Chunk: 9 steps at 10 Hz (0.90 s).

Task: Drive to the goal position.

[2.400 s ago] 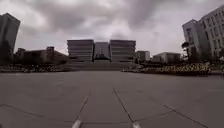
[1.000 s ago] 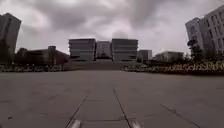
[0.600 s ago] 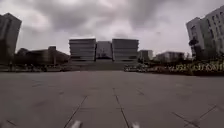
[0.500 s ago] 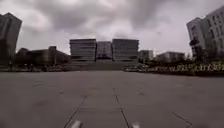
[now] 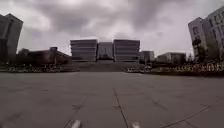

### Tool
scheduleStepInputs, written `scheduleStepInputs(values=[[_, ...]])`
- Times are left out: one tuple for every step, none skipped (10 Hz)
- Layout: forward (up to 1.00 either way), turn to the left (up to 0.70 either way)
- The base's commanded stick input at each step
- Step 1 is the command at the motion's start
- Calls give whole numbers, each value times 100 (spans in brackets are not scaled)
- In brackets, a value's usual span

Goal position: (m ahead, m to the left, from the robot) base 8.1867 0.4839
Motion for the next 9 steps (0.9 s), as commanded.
scheduleStepInputs(values=[[100,0],[100,0],[100,0],[100,0],[100,0],[100,0],[100,0],[100,0],[100,0]])
